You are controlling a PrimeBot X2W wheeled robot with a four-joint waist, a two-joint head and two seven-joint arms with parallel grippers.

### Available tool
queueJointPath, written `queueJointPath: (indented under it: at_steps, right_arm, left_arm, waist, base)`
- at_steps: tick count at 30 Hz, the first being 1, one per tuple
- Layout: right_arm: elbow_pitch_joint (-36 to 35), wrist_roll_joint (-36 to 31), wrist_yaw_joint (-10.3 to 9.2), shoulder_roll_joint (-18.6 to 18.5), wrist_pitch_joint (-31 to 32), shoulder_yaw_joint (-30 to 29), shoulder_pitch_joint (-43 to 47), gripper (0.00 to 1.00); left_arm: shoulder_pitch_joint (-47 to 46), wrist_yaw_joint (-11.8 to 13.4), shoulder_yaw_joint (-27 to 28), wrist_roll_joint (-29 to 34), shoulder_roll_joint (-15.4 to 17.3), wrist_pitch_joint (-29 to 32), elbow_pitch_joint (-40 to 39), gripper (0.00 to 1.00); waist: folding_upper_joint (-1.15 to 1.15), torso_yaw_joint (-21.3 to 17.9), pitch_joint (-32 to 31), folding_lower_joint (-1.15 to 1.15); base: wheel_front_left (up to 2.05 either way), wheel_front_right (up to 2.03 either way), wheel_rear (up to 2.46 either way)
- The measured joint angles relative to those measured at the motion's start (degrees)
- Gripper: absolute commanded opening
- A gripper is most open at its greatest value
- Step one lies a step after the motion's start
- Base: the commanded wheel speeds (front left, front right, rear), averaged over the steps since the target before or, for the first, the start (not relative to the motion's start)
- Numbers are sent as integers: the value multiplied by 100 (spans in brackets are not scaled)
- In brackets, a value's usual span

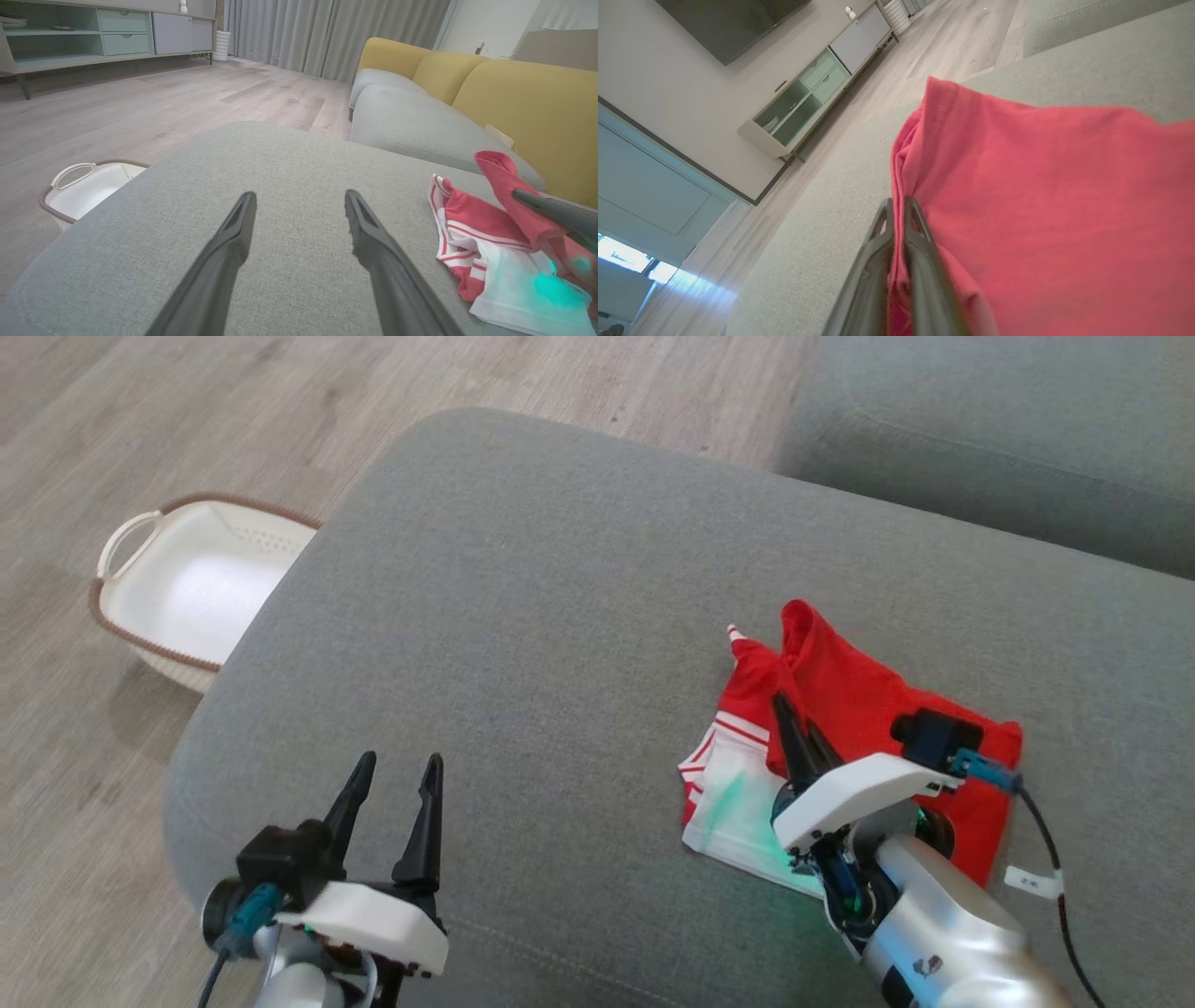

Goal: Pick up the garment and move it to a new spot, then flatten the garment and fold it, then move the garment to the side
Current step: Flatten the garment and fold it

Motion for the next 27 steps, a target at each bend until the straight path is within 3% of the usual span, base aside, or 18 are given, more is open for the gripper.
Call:
queueJointPath:
  at_steps: [6, 7, 13, 17, 21, 27]
  right_arm:
    - [54, 123, 0, -5, 0, 252, 4, 0]
    - [40, 174, 0, -8, 0, 368, 5, 100]
    - [-444, 831, 0, -12, 0, 1363, 25, 100]
    - [-493, 909, 0, -13, 0, 1445, -40, 100]
    - [-454, 534, 0, -11, 0, 1032, -270, 100]
    - [-312, -1214, 0, -51, 0, -348, -363, 100]
  left_arm:
    - [-29, 5, 1, -2, -1, 0, 1, 100]
    - [-34, 7, 1, -10, -1, -1, 1, 100]
    - [-36, 33, 7, -91, 0, 0, 51, 100]
    - [-36, 59, 22, -149, -1, -1, 57, 100]
    - [-36, 94, 73, -201, -1, -1, -38, 100]
    - [-37, 159, 134, -302, 0, -1, -359, 100]
  waist:
    - [0, 103, 132, 0]
    - [0, 104, 143, 0]
    - [0, -8, 157, 0]
    - [0, -187, 119, 0]
    - [0, -448, 45, 0]
    - [0, -933, -74, 0]
  base:
    - [0, 0, 0]
    - [0, 0, 0]
    - [0, 0, 0]
    - [0, 0, 0]
    - [0, 0, 0]
    - [0, 0, 0]
